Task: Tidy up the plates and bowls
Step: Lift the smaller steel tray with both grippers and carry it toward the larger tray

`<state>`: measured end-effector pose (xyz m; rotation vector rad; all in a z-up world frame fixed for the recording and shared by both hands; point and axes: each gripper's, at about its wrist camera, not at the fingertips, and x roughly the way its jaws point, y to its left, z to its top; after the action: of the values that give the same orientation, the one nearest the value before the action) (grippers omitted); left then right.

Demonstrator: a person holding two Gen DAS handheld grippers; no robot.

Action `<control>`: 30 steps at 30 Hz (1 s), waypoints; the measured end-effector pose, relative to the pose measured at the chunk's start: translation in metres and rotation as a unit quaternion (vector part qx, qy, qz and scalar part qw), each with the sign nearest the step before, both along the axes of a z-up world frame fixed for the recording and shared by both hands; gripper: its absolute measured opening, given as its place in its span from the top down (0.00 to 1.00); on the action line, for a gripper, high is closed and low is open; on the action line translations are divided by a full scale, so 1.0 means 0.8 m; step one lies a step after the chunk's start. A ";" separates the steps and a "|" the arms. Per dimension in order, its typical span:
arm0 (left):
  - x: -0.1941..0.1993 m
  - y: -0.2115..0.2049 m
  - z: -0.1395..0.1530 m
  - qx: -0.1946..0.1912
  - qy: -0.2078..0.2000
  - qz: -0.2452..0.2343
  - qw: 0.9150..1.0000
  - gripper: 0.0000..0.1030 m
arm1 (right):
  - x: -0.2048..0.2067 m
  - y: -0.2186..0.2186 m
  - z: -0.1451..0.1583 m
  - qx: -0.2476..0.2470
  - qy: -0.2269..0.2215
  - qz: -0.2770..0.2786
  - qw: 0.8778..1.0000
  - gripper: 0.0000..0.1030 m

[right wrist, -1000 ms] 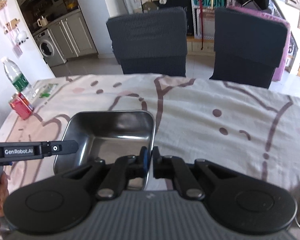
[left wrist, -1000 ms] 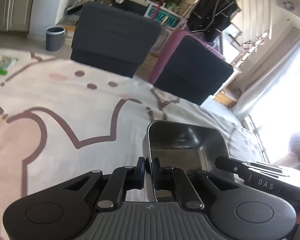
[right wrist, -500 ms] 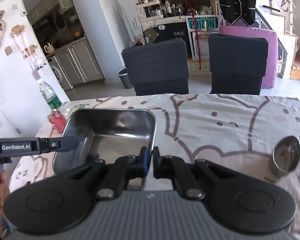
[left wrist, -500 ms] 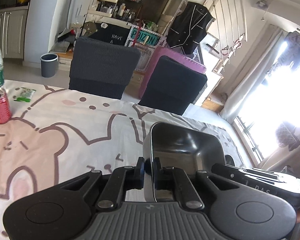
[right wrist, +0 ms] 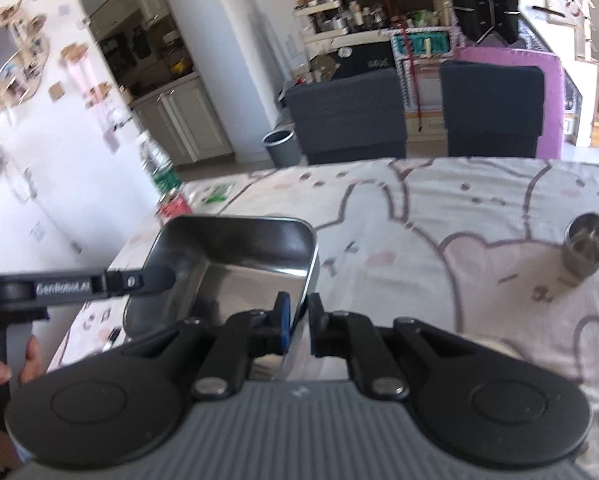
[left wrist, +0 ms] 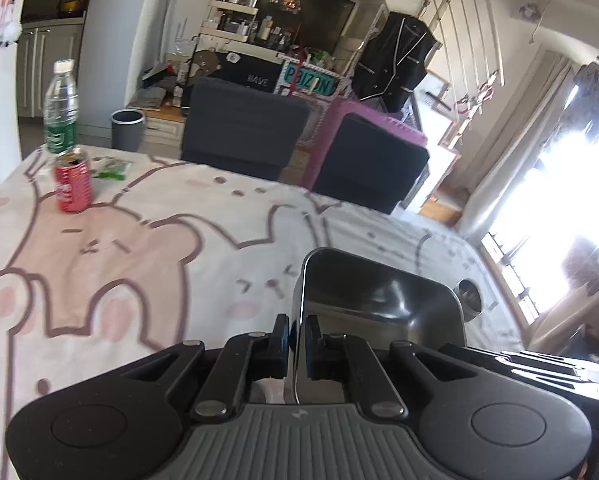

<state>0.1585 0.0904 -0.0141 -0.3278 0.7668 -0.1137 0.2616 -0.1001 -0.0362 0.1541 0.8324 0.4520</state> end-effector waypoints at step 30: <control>-0.015 0.094 -0.090 0.058 0.096 0.059 0.992 0.92 | -0.014 0.134 -0.101 -0.019 0.092 0.053 0.994 0.89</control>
<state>0.1465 0.1658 -0.0859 -0.2751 0.9390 0.0748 0.2504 0.0070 -0.1172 0.1170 1.0324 0.5256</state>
